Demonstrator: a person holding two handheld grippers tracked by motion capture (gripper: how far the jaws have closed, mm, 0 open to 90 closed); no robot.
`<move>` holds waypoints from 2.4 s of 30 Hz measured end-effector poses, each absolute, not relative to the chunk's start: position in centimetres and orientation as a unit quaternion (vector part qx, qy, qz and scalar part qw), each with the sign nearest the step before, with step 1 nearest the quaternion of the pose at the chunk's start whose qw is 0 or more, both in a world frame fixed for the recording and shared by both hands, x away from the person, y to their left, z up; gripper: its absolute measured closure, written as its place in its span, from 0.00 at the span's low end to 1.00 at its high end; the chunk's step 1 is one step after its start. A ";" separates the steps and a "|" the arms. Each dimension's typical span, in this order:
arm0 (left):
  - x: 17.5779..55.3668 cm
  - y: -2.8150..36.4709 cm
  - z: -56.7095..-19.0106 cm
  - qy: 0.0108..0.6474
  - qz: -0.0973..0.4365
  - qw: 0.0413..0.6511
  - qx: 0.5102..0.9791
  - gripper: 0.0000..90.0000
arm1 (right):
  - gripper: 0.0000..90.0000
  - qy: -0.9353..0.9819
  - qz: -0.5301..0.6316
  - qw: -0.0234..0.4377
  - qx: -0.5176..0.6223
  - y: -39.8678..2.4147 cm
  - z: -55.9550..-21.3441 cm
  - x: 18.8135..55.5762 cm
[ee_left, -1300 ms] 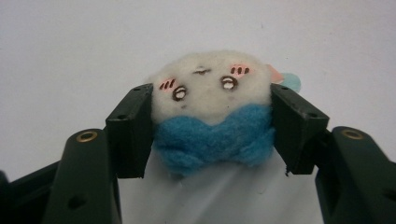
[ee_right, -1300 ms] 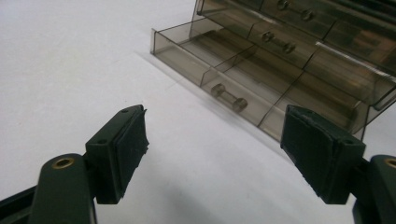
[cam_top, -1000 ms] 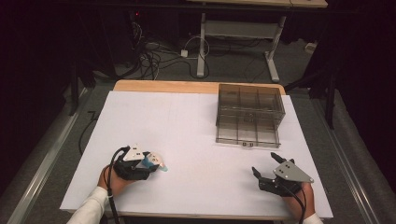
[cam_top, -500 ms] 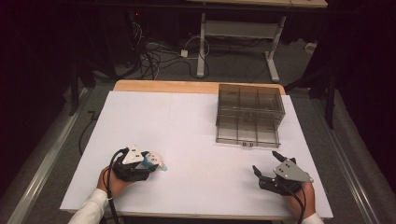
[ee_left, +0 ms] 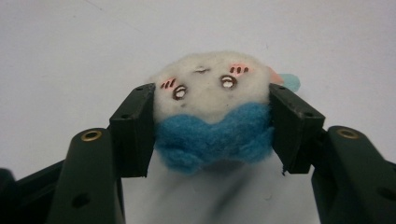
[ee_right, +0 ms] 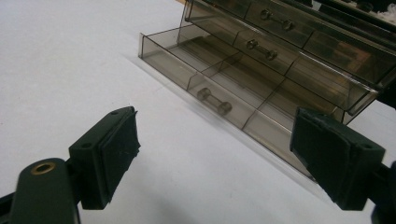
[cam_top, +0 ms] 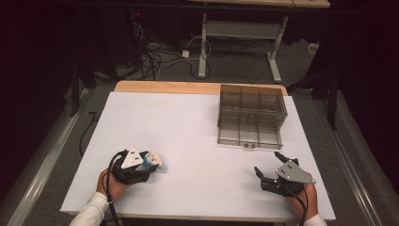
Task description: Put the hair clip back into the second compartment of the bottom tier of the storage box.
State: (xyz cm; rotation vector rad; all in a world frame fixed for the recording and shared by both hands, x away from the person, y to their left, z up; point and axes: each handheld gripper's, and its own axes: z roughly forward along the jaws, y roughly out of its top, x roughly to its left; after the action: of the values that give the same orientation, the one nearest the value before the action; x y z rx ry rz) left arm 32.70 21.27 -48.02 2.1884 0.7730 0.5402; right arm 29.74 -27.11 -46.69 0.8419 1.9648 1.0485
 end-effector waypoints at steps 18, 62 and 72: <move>34.0 19.1 -46.3 0.281 0.228 0.383 0.850 0.42 | 0.18 0.769 0.402 0.376 0.325 -27.0 -46.8 29.7; 44.4 -5.3 -43.8 0.181 0.244 0.382 0.873 0.41 | 0.19 0.774 0.400 0.376 0.316 -27.4 -46.9 29.8; 45.5 -8.4 -45.1 0.174 0.257 0.352 0.883 0.39 | 0.20 0.780 0.395 0.374 0.308 -27.2 -47.1 29.8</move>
State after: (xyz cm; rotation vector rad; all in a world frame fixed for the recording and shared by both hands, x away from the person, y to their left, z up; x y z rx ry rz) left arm 45.47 -8.40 -45.10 2.2849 0.4512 0.6658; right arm 29.79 -27.19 -47.10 0.7891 1.9982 1.0126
